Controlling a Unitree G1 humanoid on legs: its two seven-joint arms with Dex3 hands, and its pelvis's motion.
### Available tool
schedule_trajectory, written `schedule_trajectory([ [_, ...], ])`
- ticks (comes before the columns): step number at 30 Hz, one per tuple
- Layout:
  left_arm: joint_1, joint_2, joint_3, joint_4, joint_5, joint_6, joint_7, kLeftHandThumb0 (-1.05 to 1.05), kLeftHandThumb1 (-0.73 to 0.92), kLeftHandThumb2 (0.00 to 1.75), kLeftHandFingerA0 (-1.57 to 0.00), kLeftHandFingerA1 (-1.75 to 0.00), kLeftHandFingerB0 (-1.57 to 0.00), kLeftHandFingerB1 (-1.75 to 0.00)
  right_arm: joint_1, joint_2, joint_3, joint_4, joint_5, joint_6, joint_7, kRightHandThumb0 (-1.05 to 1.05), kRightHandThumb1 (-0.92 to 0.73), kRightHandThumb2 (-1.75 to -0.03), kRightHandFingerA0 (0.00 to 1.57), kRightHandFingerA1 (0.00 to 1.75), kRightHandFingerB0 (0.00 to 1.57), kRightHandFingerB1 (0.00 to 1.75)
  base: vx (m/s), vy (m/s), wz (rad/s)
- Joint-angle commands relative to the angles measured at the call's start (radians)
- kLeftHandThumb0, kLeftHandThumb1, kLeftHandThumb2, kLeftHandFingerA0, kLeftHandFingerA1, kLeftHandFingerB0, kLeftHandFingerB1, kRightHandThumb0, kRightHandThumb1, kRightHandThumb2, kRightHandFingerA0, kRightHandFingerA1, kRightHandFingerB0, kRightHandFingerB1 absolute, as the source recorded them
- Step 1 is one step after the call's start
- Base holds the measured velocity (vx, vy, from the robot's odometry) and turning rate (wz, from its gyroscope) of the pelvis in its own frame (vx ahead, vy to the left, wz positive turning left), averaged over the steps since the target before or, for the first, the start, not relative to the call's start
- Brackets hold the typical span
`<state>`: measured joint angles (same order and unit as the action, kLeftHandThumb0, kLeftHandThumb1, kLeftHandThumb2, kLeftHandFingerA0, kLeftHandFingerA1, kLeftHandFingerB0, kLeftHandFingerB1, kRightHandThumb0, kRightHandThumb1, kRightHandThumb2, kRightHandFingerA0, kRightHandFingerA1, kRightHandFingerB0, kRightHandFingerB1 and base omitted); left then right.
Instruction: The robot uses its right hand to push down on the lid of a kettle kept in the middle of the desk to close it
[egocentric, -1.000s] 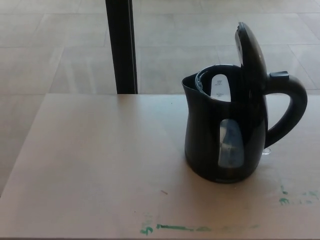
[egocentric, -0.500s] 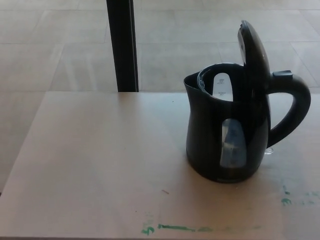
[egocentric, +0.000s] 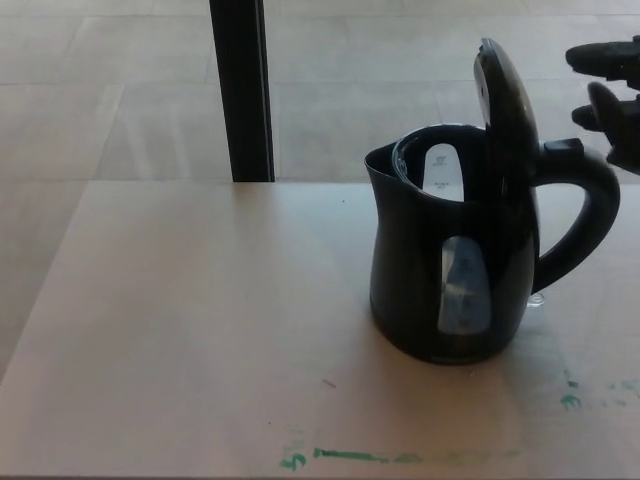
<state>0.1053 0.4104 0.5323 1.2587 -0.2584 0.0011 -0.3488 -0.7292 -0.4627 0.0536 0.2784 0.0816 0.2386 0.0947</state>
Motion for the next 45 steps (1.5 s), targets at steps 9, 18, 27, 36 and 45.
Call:
schedule_trajectory([
  [9, 0.043, 0.029, -0.018, -0.004, -0.006, -0.006, -0.005, -0.85, 0.92, 0.68, -0.49, -0.47, -0.41, -0.41, -0.132, -0.004, 0.050, 0.135, -0.131, -0.056, 0.050, -0.71, -0.83, -0.65, 0.51, 0.55, 0.49, 0.43, 0.00, 0.000, 0.00],
  [18, 0.045, 0.036, -0.017, -0.001, -0.011, 0.010, 0.002, -0.84, 0.92, 0.68, -0.50, -0.48, -0.45, -0.42, -0.175, -0.002, 0.094, 0.123, -0.205, -0.089, 0.069, -0.71, -0.83, -0.65, 0.52, 0.53, 0.48, 0.43, 0.00, 0.000, 0.00],
  [27, 0.049, 0.035, -0.014, 0.008, -0.011, 0.002, -0.001, -0.86, 0.91, 0.68, -0.49, -0.47, -0.39, -0.39, -0.184, 0.024, 0.197, 0.122, -0.300, -0.095, 0.090, -0.67, -0.80, -0.64, 0.55, 0.57, 0.54, 0.43, 0.00, 0.000, 0.00],
  [36, 0.057, 0.050, -0.043, 0.001, -0.003, -0.006, -0.026, -0.84, 0.92, 0.68, -0.49, -0.44, -0.37, -0.39, -0.235, 0.092, 0.279, 0.225, -0.365, -0.137, 0.094, -0.68, -0.81, -0.64, 0.55, 0.56, 0.55, 0.44, 0.00, 0.000, 0.00],
  [45, 0.058, 0.056, -0.065, 0.001, 0.012, -0.016, -0.020, -0.86, 0.92, 0.69, -0.53, -0.45, -0.39, -0.39, -0.231, 0.120, 0.397, 0.217, -0.477, -0.172, 0.131, -0.68, -0.83, -0.65, 0.54, 0.58, 0.55, 0.43, 0.00, 0.000, 0.00],
])
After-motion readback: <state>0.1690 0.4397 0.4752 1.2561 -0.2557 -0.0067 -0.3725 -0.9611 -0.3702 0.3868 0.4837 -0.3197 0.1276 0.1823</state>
